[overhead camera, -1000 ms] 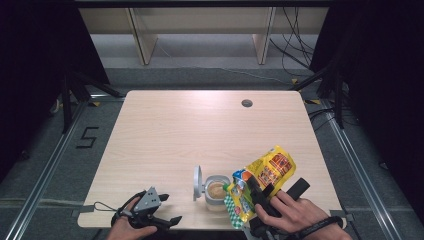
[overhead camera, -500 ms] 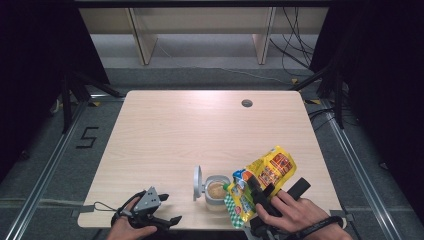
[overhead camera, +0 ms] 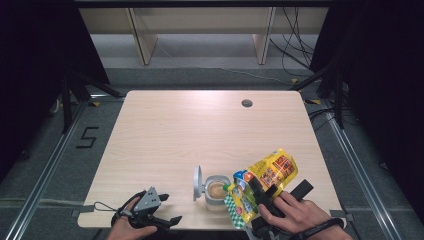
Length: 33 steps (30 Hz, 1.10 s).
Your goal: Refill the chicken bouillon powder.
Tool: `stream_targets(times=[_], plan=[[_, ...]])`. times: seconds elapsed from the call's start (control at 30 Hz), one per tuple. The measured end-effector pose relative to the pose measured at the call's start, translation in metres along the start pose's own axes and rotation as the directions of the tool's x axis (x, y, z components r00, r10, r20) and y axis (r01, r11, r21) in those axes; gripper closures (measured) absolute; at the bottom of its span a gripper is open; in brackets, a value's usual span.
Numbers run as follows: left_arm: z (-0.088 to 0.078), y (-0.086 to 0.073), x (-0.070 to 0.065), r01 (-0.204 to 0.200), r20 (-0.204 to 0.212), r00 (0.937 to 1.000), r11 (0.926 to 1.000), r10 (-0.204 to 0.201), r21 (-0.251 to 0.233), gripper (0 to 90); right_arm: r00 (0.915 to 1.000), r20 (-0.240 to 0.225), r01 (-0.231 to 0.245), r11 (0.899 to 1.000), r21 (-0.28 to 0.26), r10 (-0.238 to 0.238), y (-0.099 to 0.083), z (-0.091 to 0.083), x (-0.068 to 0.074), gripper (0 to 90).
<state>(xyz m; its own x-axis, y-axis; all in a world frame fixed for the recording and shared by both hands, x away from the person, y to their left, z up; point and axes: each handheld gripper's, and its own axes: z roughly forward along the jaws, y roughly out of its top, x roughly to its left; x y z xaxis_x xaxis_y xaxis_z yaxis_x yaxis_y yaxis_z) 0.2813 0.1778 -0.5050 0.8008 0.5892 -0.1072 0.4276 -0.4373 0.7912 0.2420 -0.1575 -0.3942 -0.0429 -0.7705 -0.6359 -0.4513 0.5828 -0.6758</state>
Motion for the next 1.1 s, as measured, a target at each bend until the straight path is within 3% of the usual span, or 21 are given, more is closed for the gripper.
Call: stream_targets(times=[0.13,0.17,0.2,0.27,0.3,0.4,0.43,0.47,0.5,0.53,0.57,0.73,0.83,0.87,0.9,0.93,0.97,1.0,1.03,1.07,1.1], plan=[[0.000,0.000,0.000,0.001,0.001,1.0000,1.0000,-0.001,-0.003,15.7,1.0000,0.000,0.003,1.000,-0.016,-0.003,-0.001,0.001,0.002,79.3],[0.000,0.000,0.000,0.015,0.004,0.9999,0.9998,-0.014,-0.010,15.7,0.9988,-0.002,-0.049,0.999,-0.020,0.049,0.000,0.001,0.006,79.3],[0.000,0.000,0.000,0.014,0.004,0.9999,0.9999,-0.014,-0.010,15.7,0.9909,0.018,-0.133,0.991,-0.027,0.133,0.002,0.001,0.011,79.3],[0.000,0.000,0.000,0.008,-0.001,1.0000,1.0000,-0.008,-0.006,15.7,0.9906,0.027,-0.133,0.990,-0.037,0.134,0.002,0.001,0.011,79.3],[0.000,0.000,0.001,0.001,0.001,1.0000,1.0000,-0.001,-0.006,15.7,0.9886,0.066,-0.131,0.989,-0.063,0.136,0.001,0.002,0.011,79.4],[0.000,0.000,0.000,0.008,0.000,1.0000,0.9999,-0.008,-0.007,15.7,0.9821,0.024,-0.185,0.981,-0.064,0.187,0.002,0.002,0.018,79.8],[0.000,0.000,0.001,0.009,0.003,1.0000,0.9999,-0.009,-0.011,15.7,0.9981,0.047,-0.037,0.998,-0.053,0.039,-0.001,0.002,0.009,79.8],[0.000,0.000,0.001,0.009,0.002,1.0000,0.9999,-0.009,-0.011,15.7,0.9967,0.050,-0.062,0.997,-0.046,0.065,-0.002,0.002,0.011,79.9],[0.000,0.000,0.001,0.009,0.001,1.0000,0.9999,-0.009,-0.011,15.7,0.9990,0.036,-0.023,0.997,-0.072,0.026,-0.001,0.005,0.011,79.9],[-0.001,0.000,0.000,0.013,0.007,0.9999,0.9998,-0.013,-0.013,15.7,0.9663,0.021,-0.255,0.966,-0.052,0.256,0.002,0.002,0.027,79.9],[-0.001,0.000,0.000,0.013,0.007,0.9999,0.9998,-0.013,-0.013,15.7,0.9529,0.021,-0.301,0.953,-0.042,0.302,0.002,0.002,0.033,80.0],[0.000,-0.001,0.001,0.010,0.000,1.0000,0.9999,-0.010,-0.010,15.7,0.9168,0.056,-0.391,0.917,-0.079,0.395,0.001,0.004,0.040,80.0],[-0.001,0.000,0.000,0.005,0.002,1.0000,1.0000,-0.005,-0.008,15.7,0.8746,0.056,-0.476,0.875,-0.088,0.482,0.006,0.003,0.044,80.1],[-0.001,0.000,0.000,0.010,-0.001,1.0000,0.9998,-0.010,-0.016,15.7,0.8528,0.061,-0.511,0.853,-0.103,0.519,0.008,0.004,0.046,80.1],[-0.002,0.000,0.001,0.002,-0.009,1.0000,1.0000,-0.002,-0.005,15.7,0.8451,0.072,-0.521,0.846,-0.113,0.530,0.008,0.004,0.046,80.1],[-0.003,0.000,0.002,-0.007,-0.009,0.9999,1.0000,0.007,-0.003,15.7,0.8471,0.060,-0.521,0.847,-0.104,0.528,0.007,0.004,0.045,80.1],[-0.001,-0.001,0.001,0.012,0.003,0.9999,0.9995,-0.012,-0.029,15.7,0.8334,0.064,-0.541,0.834,-0.110,0.549,0.008,0.005,0.047,80.2],[-0.002,0.000,0.003,-0.007,-0.008,0.9999,0.9999,0.007,-0.007,15.7,0.8428,0.085,-0.519,0.845,-0.132,0.531,0.007,0.006,0.045,80.2],[-0.002,-0.001,0.002,0.001,-0.003,1.0000,0.9999,-0.002,-0.012,15.7,0.8121,0.070,-0.570,0.813,-0.121,0.579,0.007,0.006,0.049,80.3],[-0.002,0.000,0.001,0.006,-0.001,1.0000,0.9999,-0.006,-0.008,15.7,0.8040,0.084,-0.575,0.805,-0.145,0.589,0.005,0.007,0.048,80.4],[-0.002,0.000,0.001,0.006,-0.001,1.0000,0.9999,-0.006,-0.008,15.7,0.8040,0.084,-0.575,0.805,-0.145,0.589,0.005,0.007,0.048,80.4]])
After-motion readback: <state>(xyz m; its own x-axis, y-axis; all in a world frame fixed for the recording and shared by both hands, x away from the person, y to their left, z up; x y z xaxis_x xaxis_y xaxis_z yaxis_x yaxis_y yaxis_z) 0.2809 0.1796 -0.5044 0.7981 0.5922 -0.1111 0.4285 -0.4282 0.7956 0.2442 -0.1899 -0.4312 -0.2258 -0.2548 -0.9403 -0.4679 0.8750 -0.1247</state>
